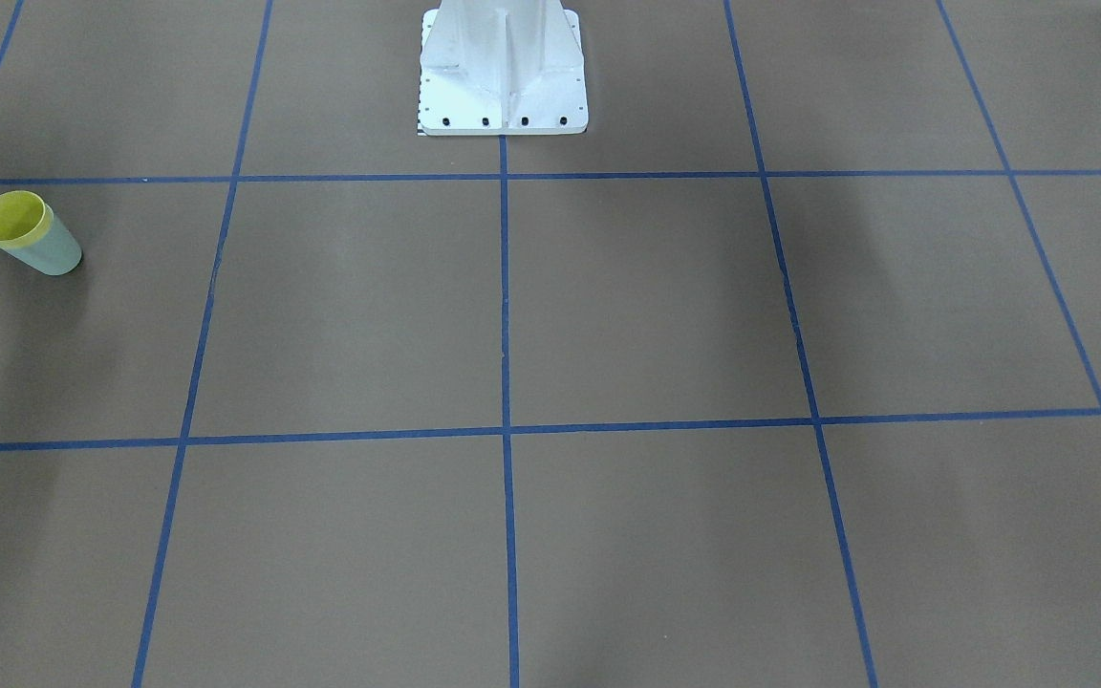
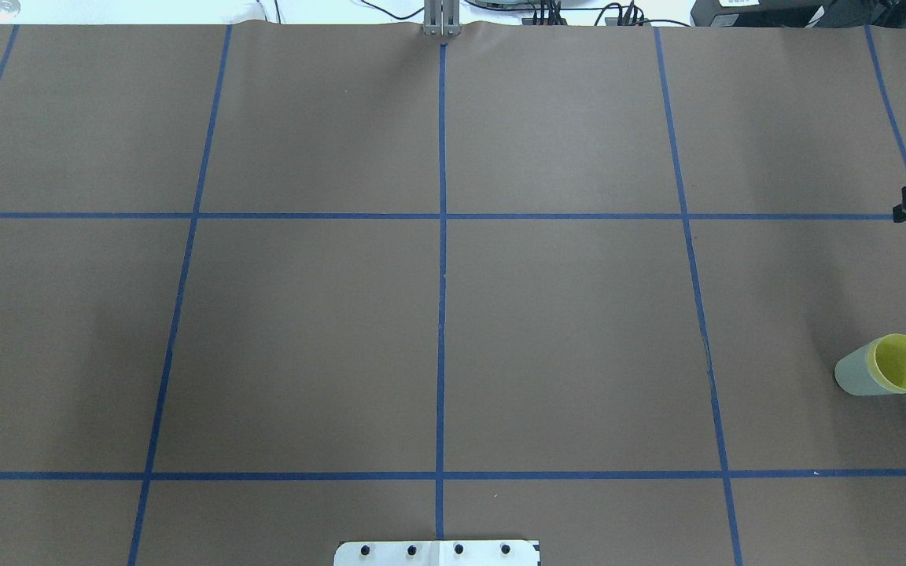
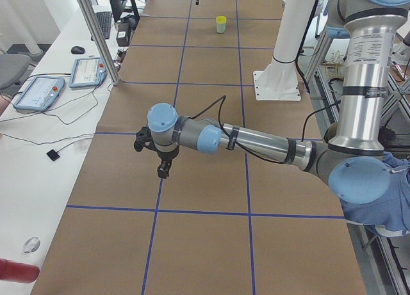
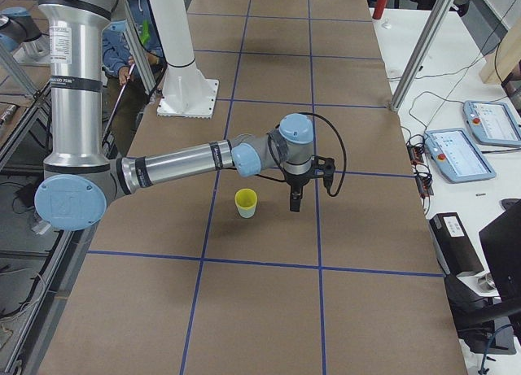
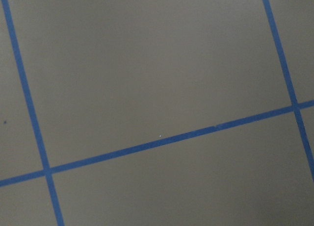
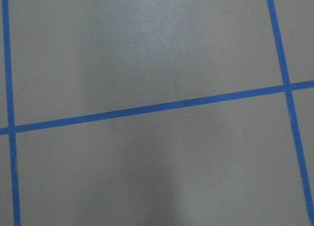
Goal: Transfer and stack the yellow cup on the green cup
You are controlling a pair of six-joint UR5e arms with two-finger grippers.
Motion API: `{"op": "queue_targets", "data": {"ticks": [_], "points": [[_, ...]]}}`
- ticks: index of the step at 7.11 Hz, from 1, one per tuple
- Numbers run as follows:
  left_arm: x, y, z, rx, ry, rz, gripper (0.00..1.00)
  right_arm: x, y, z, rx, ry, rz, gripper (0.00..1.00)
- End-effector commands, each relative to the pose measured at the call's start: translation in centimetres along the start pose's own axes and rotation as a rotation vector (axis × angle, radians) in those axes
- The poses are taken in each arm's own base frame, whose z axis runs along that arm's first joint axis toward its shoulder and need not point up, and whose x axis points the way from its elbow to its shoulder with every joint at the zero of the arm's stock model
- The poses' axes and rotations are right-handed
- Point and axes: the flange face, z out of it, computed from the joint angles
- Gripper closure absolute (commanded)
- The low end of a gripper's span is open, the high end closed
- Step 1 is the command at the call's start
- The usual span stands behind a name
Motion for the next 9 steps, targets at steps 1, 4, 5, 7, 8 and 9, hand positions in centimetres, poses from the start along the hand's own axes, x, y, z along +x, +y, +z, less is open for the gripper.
{"op": "queue_targets", "data": {"ticks": [1,4,5,7,8,9], "points": [[-5.5,4.5,-1.2,0.001,-0.102,0.009,0.0,6.0,-2.3,-4.4,-0.054,0.042,-0.067,0.0],[-8.1,6.4,1.3,-0.048,-0.072,-0.051,0.0,13.1,-3.4,-3.5,-0.09,0.034,-0.114,0.0],[-8.0,6.3,1.2,-0.048,-0.075,-0.068,0.0,13.3,-3.4,-3.9,-0.085,0.032,-0.107,0.0],[-6.8,4.7,-0.1,-0.015,-0.084,-0.166,0.0,14.2,-2.6,-3.0,-0.097,0.035,-0.096,0.0],[-6.7,4.8,-0.2,-0.011,-0.089,-0.204,0.0,13.8,-2.7,-3.4,-0.091,0.033,-0.104,0.0],[-6.4,4.4,-0.4,-0.008,-0.09,-0.197,0.0,13.9,-2.7,-3.2,-0.094,0.035,-0.097,0.0]]}}
